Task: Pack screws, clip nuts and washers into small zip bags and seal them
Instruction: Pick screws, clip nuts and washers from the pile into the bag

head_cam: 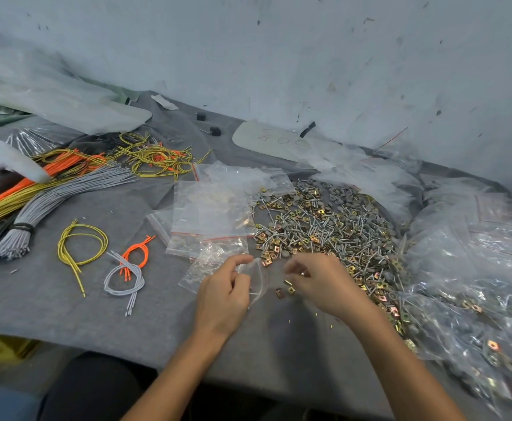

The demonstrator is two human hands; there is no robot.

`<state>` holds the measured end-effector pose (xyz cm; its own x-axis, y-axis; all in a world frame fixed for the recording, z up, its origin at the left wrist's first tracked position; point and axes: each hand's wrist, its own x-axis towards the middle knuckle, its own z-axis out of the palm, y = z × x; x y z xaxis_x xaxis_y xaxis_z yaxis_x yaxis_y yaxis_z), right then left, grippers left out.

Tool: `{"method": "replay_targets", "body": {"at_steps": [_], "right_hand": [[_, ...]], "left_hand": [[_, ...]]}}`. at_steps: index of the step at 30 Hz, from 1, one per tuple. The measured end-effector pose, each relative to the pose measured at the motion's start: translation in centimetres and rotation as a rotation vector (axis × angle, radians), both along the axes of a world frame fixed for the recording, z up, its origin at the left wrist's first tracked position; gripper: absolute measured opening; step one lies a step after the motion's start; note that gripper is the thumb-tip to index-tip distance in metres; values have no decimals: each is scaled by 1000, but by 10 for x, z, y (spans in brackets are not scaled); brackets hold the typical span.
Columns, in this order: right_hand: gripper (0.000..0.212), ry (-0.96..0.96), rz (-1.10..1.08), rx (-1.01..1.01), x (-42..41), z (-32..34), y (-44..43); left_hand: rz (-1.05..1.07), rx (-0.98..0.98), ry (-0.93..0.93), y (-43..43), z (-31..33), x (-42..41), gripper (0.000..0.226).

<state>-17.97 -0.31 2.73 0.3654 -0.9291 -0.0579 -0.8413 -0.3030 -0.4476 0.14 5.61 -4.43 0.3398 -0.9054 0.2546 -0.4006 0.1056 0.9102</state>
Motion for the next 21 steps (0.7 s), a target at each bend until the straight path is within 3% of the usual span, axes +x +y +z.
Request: {"method": "replay_targets", "body": {"at_steps": [5,12,18,21], "right_hand": [[21,128,100,27,1,-19,6],[10,55,84,-16,-1,-24,11],[10,-311,67,-69,16,-14,28],[6,-335,86,-109,29,-15,32]], "left_hand": [[-6,9,-1,-1,-2,1,39],[-14,8,14,-1,-4,1,40],[-28,-2,-11,0,-3,1,39],[-29,3,-7,0,-3,1,38]]}}
